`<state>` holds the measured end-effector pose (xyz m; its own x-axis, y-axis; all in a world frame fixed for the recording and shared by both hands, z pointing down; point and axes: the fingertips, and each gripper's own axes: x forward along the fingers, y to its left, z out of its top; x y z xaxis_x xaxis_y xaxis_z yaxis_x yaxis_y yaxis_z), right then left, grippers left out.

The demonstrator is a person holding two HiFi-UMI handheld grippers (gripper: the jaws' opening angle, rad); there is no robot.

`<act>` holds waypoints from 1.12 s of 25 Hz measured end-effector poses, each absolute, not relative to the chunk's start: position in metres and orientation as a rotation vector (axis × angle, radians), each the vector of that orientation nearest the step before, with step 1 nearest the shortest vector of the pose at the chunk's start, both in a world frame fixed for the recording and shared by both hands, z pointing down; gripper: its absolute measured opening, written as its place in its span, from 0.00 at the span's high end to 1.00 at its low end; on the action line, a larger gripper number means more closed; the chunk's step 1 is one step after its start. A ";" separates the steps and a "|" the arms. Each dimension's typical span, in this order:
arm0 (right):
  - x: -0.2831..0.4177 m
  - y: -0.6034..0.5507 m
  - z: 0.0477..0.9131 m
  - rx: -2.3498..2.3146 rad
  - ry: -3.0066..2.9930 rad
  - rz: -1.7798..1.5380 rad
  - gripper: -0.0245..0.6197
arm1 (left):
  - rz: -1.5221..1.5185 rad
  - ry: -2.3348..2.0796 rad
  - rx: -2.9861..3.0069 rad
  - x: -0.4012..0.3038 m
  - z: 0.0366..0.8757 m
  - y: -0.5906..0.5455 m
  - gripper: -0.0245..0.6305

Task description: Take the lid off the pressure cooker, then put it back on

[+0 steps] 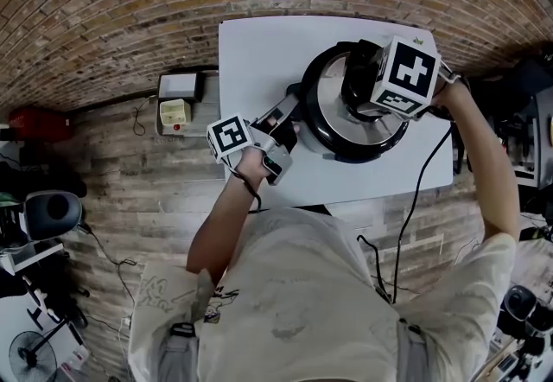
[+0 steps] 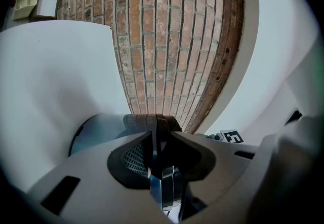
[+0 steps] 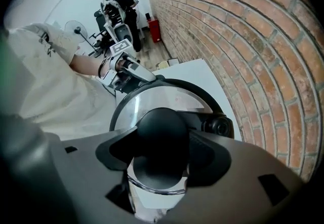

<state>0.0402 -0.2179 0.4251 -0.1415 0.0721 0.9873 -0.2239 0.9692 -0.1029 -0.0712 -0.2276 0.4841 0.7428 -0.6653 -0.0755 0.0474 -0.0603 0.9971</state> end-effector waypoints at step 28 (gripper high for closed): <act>0.034 -0.211 0.427 -0.193 -1.589 -0.085 0.48 | -0.639 -0.556 1.525 -0.075 0.488 -0.229 0.78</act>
<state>0.0343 -0.2105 0.4266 -0.0168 0.0705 0.9974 0.1759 0.9822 -0.0664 -0.0752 -0.2285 0.4878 0.7233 -0.6877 -0.0615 0.0341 -0.0534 0.9980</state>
